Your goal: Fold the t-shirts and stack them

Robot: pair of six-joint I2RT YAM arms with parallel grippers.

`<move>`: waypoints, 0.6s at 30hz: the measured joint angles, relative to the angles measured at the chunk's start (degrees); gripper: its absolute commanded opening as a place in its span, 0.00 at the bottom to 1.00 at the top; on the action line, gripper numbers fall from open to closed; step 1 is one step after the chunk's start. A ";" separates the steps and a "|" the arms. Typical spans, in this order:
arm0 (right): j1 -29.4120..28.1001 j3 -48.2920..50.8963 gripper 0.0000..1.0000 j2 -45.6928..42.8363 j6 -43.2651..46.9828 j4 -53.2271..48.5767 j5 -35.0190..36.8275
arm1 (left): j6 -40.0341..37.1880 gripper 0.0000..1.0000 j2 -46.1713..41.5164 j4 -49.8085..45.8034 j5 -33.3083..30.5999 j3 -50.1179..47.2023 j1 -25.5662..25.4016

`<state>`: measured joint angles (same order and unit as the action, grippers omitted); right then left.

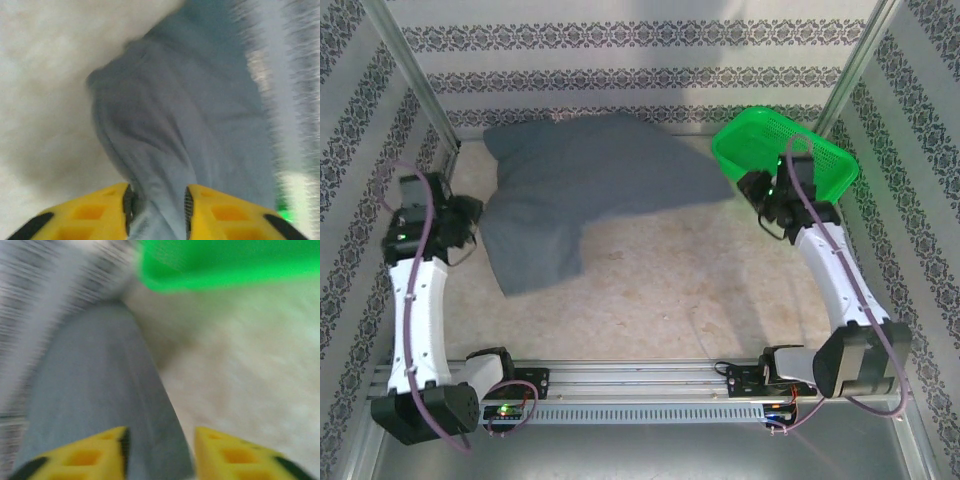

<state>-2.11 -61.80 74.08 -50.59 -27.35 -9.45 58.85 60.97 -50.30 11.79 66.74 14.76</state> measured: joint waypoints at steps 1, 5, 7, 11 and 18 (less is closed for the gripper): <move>0.11 1.55 0.56 1.33 0.39 -2.16 0.22 | -0.04 0.53 0.33 -0.33 -0.02 -3.23 -0.15; -0.35 2.21 0.57 3.89 2.49 -6.36 1.05 | -0.63 0.55 0.37 -1.14 -0.09 -6.95 -0.81; -1.95 2.08 0.56 3.54 3.69 -7.13 2.19 | -1.44 0.53 0.37 -0.98 -0.07 -6.95 -1.60; -6.86 1.66 0.54 3.50 5.64 -7.10 4.11 | -2.38 0.46 0.44 -0.44 -0.22 -8.07 -3.54; -14.43 0.90 0.41 9.94 6.36 -0.87 3.08 | -1.40 0.32 6.27 4.72 0.83 -11.91 -4.48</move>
<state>-16.53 -60.90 84.03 -44.23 -28.23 -6.37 57.45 67.24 -45.58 12.62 54.83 10.28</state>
